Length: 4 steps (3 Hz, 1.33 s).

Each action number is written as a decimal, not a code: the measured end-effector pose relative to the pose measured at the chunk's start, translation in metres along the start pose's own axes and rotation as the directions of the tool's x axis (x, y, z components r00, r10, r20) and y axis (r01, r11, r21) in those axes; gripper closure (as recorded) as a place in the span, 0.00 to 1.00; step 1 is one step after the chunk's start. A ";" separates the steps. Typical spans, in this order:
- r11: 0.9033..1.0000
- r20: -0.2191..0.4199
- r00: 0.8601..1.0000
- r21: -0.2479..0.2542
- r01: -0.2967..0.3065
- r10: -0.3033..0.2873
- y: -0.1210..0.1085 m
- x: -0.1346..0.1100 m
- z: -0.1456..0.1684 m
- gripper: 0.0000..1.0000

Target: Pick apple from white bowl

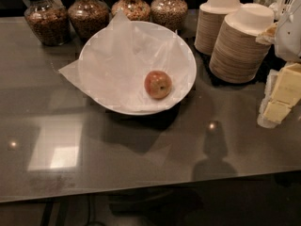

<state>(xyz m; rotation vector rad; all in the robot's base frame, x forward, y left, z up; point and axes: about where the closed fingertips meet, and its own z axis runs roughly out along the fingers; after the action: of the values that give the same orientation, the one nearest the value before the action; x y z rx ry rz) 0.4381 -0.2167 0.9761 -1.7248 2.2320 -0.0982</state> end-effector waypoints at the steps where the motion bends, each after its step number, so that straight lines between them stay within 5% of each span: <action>1: 1.000 0.000 1.000 0.000 0.000 0.000 0.000 0.000 0.000 0.00; 2: 1.000 0.048 0.999 -0.009 0.019 -0.019 -0.006 -0.017 0.010 0.00; 4: 0.988 0.231 0.962 -0.013 0.156 -0.149 -0.025 -0.093 0.037 0.00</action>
Offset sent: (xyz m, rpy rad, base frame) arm 0.0269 0.0356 -0.0143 0.0954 0.0059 0.0739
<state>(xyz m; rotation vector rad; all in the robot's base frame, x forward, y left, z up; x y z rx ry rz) 0.4923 -0.1300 0.9659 -1.8216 1.9453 0.0975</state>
